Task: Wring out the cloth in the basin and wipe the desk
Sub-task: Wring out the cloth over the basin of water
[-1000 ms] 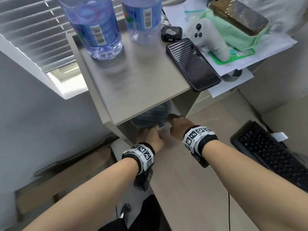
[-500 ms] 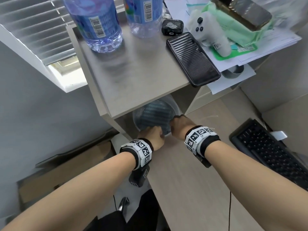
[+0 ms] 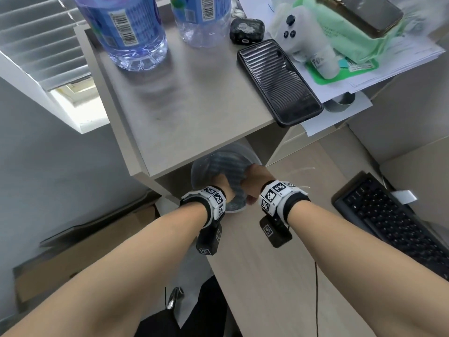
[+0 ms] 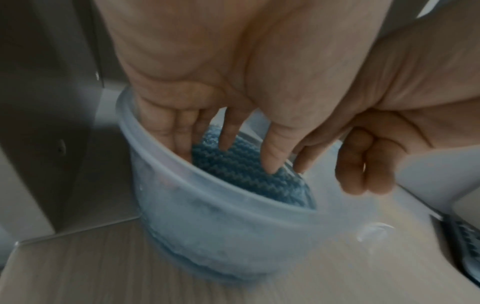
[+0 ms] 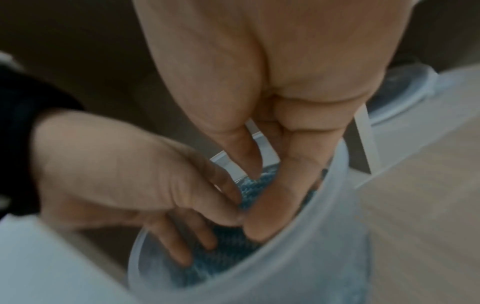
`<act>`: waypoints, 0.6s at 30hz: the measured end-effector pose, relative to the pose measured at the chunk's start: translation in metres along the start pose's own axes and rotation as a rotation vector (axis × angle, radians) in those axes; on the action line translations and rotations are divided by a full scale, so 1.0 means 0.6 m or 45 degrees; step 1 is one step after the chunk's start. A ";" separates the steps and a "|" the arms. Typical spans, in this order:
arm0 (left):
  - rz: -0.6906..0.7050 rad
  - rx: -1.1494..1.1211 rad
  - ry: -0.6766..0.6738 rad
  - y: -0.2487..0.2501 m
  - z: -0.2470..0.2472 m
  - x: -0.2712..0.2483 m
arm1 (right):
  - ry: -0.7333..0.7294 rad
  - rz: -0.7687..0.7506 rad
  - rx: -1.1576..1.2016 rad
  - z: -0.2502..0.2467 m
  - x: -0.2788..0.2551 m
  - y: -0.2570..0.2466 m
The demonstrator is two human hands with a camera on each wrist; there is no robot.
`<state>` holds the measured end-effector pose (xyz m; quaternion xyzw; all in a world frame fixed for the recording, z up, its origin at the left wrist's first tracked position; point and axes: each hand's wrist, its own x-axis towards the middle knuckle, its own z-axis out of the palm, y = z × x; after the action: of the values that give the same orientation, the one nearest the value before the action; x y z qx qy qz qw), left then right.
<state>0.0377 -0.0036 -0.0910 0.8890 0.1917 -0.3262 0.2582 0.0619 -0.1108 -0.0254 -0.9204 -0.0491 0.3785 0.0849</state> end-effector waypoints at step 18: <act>-0.078 0.104 -0.014 0.000 -0.036 -0.002 | -0.230 0.137 0.607 0.009 0.047 -0.015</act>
<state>0.0471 0.0090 -0.0763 0.8907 0.2040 -0.3462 0.2126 0.0779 -0.0971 -0.0468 -0.8381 0.0833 0.4641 0.2745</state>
